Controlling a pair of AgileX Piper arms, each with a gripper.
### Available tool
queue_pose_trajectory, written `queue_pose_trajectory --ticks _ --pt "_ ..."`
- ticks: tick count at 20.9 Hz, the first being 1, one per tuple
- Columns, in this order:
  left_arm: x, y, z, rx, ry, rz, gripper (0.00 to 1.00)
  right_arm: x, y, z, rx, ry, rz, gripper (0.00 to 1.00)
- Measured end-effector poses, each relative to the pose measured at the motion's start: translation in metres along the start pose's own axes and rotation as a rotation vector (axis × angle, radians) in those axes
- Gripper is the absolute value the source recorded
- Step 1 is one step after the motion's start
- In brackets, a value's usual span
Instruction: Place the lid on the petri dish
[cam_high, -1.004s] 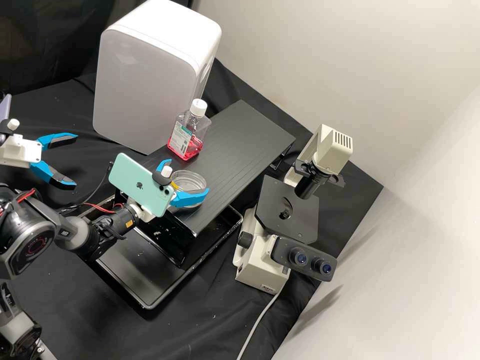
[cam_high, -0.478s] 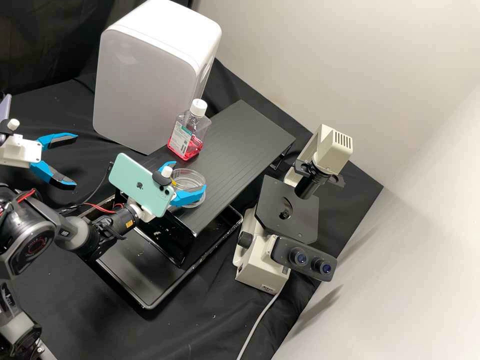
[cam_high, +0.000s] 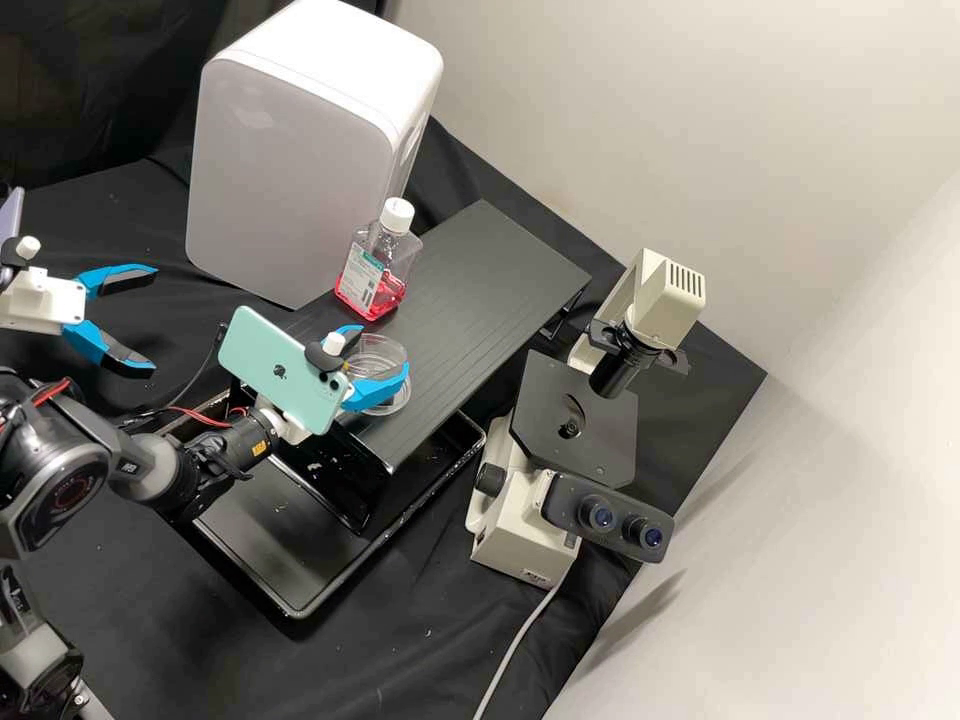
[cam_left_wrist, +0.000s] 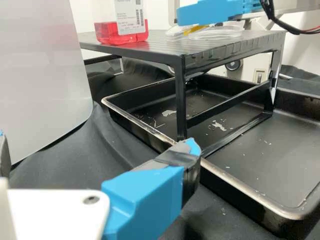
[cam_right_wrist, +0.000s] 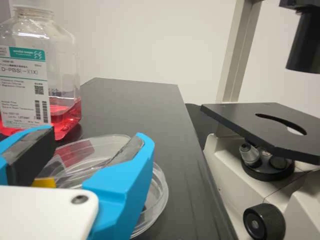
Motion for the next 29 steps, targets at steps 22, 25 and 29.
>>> queue_pose_trajectory --ticks 22,25,29 --pt "0.000 0.0000 0.000 0.000 0.000 0.000 1.00 -0.033 0.019 0.003 0.025 0.005 0.057 1.00" --pt "0.000 0.0000 0.000 0.000 0.000 0.000 1.00 -0.033 0.019 0.001 0.028 0.013 0.059 1.00" --pt "0.000 0.0000 0.000 0.000 0.000 0.000 1.00 -0.033 0.015 -0.004 0.008 0.028 0.044 1.00"
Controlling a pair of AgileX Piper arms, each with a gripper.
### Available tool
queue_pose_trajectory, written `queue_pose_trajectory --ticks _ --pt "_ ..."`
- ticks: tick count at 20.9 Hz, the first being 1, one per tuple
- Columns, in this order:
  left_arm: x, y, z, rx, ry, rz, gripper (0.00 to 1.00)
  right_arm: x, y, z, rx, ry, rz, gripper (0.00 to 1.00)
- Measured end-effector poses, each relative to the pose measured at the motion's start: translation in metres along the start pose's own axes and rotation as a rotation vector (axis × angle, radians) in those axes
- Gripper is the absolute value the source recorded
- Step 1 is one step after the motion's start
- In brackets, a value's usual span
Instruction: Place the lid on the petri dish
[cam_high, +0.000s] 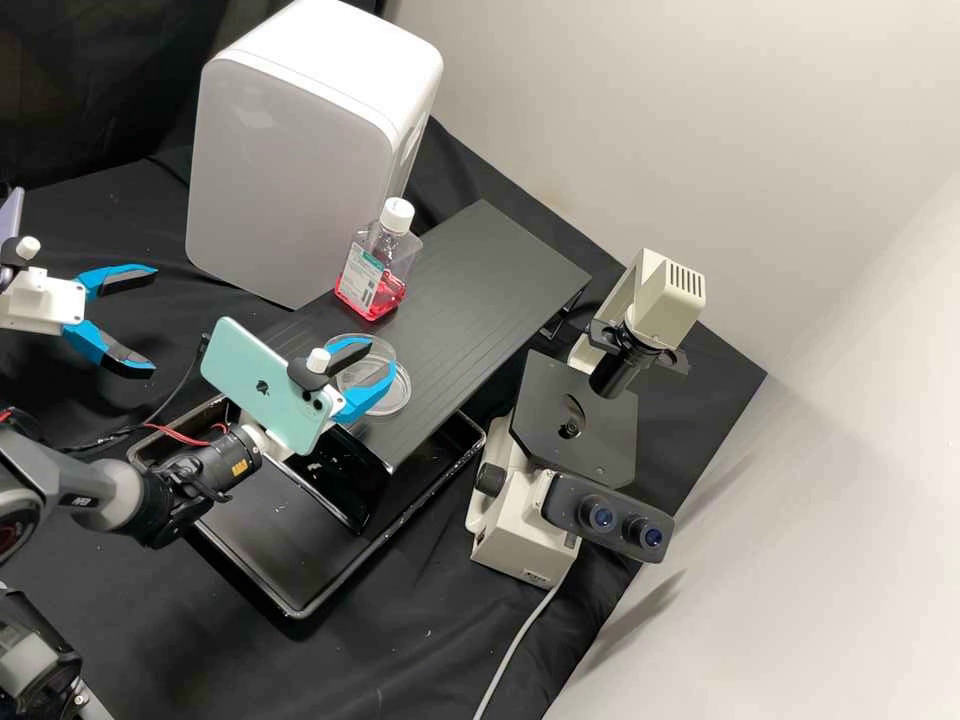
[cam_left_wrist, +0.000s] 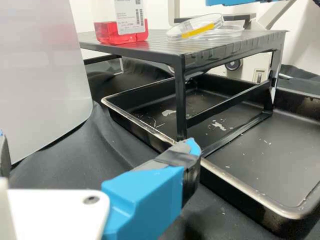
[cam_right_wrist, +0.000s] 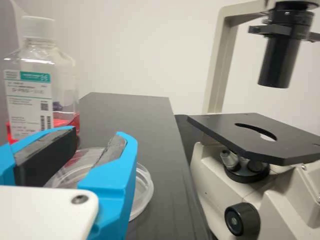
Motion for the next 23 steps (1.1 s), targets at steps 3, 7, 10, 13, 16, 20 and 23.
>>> queue_pose_trajectory --ticks 3,7,10,13,16,20,23 --pt "0.000 0.0000 0.000 0.000 0.000 0.000 1.00 0.000 -0.003 -0.003 -0.017 0.007 -0.007 1.00" --pt "0.000 0.0000 0.000 0.000 0.000 0.000 1.00 -0.001 -0.007 -0.008 -0.022 0.015 -0.016 1.00" --pt "0.000 0.0000 0.000 0.000 0.000 0.000 1.00 -0.001 -0.010 -0.010 -0.033 0.015 -0.021 1.00" --pt "0.000 0.0000 0.000 0.000 0.000 0.000 1.00 0.001 -0.016 -0.007 -0.040 -0.005 -0.036 1.00" --pt "0.000 0.0000 0.000 0.000 0.000 0.000 1.00 0.001 -0.017 -0.006 -0.051 -0.008 -0.041 1.00" --pt "0.000 0.0000 0.000 0.000 0.000 0.000 1.00 0.001 -0.017 -0.006 -0.052 -0.007 -0.039 1.00" --pt "0.000 0.0000 0.000 0.000 0.001 0.000 1.00 0.001 -0.017 -0.006 -0.052 -0.007 -0.039 1.00"
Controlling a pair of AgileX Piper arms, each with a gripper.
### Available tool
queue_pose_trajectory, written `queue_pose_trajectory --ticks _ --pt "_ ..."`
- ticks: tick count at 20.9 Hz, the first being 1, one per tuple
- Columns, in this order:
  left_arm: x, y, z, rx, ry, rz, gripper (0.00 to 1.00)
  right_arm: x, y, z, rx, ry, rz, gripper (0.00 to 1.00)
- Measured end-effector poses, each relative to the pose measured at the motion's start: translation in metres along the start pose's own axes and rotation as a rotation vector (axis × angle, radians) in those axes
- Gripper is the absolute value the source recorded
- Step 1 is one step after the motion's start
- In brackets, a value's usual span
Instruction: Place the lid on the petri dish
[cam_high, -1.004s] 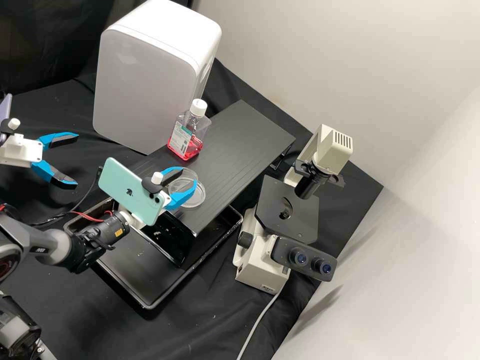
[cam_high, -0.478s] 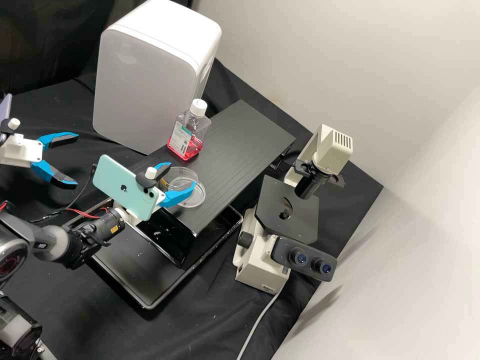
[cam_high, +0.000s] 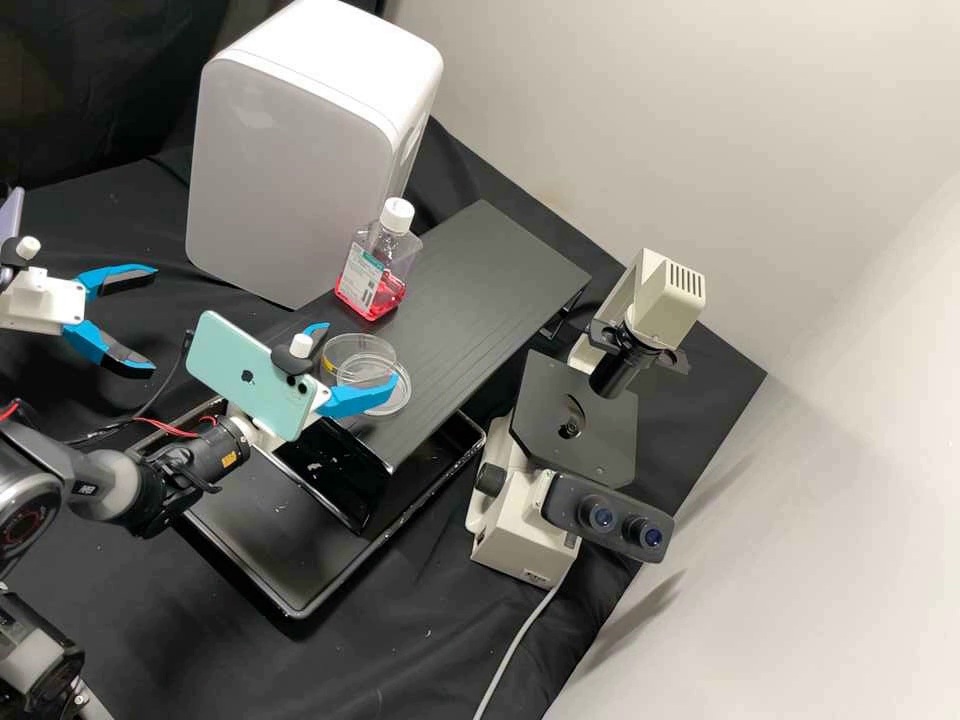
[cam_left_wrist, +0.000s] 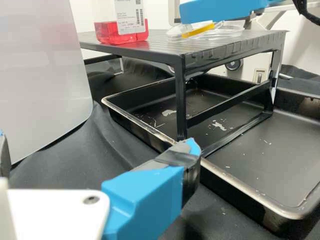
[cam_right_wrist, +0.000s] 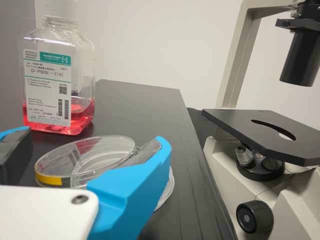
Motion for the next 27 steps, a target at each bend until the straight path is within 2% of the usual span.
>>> queue_pose_trajectory --ticks 9,13,21,27 --pt "0.000 0.0000 0.000 0.000 0.000 0.000 1.00 0.002 0.000 0.000 -0.002 0.003 0.004 1.00" --pt "0.000 0.0000 0.000 0.000 0.000 0.000 1.00 0.010 -0.002 0.000 -0.008 0.000 0.000 1.00" --pt "0.000 0.0000 0.000 0.000 0.000 0.000 1.00 0.020 -0.011 0.002 -0.006 -0.019 -0.029 1.00" --pt "0.000 0.0000 0.000 0.000 0.000 0.000 1.00 0.022 -0.016 0.000 -0.020 -0.018 -0.042 1.00"
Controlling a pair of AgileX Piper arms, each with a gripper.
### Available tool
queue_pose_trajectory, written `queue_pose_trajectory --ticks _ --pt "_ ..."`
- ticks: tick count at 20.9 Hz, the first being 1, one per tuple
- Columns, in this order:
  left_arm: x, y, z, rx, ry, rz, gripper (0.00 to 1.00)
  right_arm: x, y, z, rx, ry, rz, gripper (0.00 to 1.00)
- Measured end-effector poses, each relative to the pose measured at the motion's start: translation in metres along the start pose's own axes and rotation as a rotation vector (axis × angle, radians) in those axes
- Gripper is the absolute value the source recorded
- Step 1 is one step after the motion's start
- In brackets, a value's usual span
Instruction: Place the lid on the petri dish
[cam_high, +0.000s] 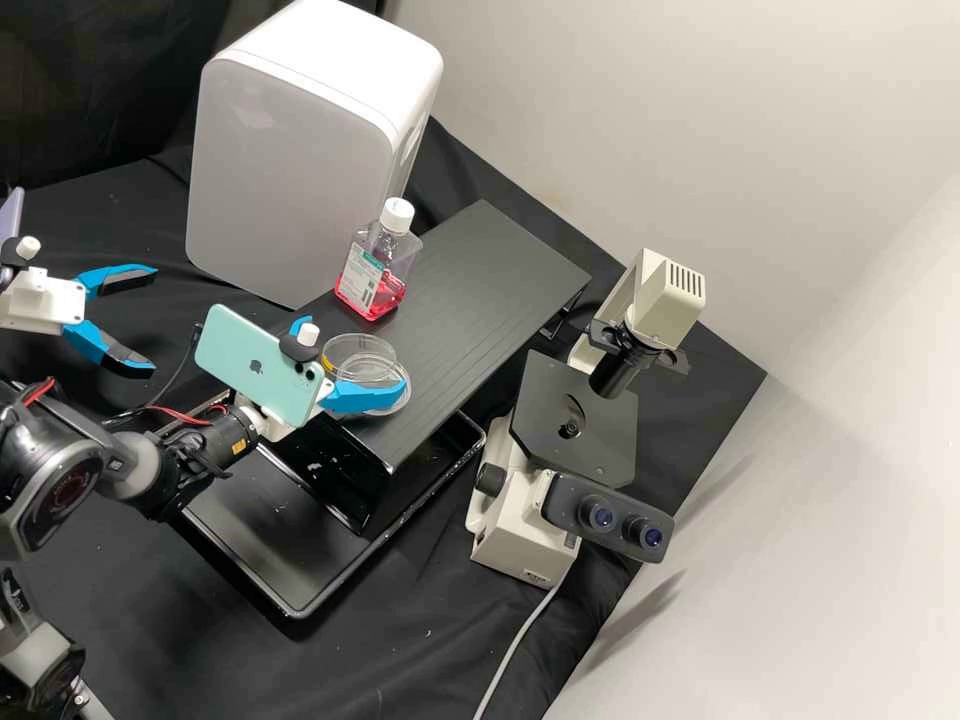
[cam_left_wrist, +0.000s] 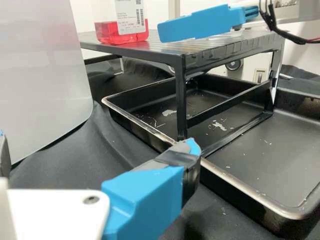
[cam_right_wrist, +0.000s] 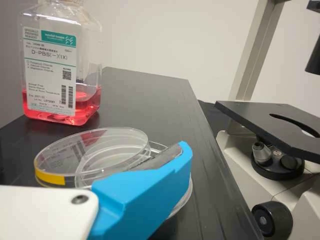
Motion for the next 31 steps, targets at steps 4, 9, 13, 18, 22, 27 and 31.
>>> queue_pose_trajectory --ticks 4,9,13,18,22,27,31 --pt "0.0000 0.0000 0.0000 0.000 0.000 0.000 1.00 0.0009 -0.0002 0.0000 -0.003 0.001 0.001 0.00" --pt "0.0000 0.0000 0.0000 0.000 0.000 0.000 1.00 0.0009 -0.0002 0.0000 -0.003 0.001 0.001 0.00" --pt "0.0000 0.0000 -0.0001 -0.001 0.001 0.000 1.00 0.0009 -0.0001 -0.0001 -0.003 0.001 0.002 0.00" --pt "0.0000 0.0000 -0.0001 -0.001 0.001 0.000 1.00 0.0009 -0.0001 -0.0001 -0.003 0.001 0.002 0.00" --pt "0.0000 0.0000 -0.0001 -0.001 0.001 0.000 1.00 0.0009 -0.0001 -0.0001 -0.003 0.001 0.002 0.00" --pt "0.0000 0.0000 -0.0001 -0.001 0.001 0.000 1.00 0.0009 -0.0001 -0.0001 -0.003 0.001 0.002 0.00" --pt "0.0000 0.0000 -0.0001 -0.001 0.001 0.000 1.00 0.0009 0.0003 0.0004 -0.003 0.000 0.004 0.00"
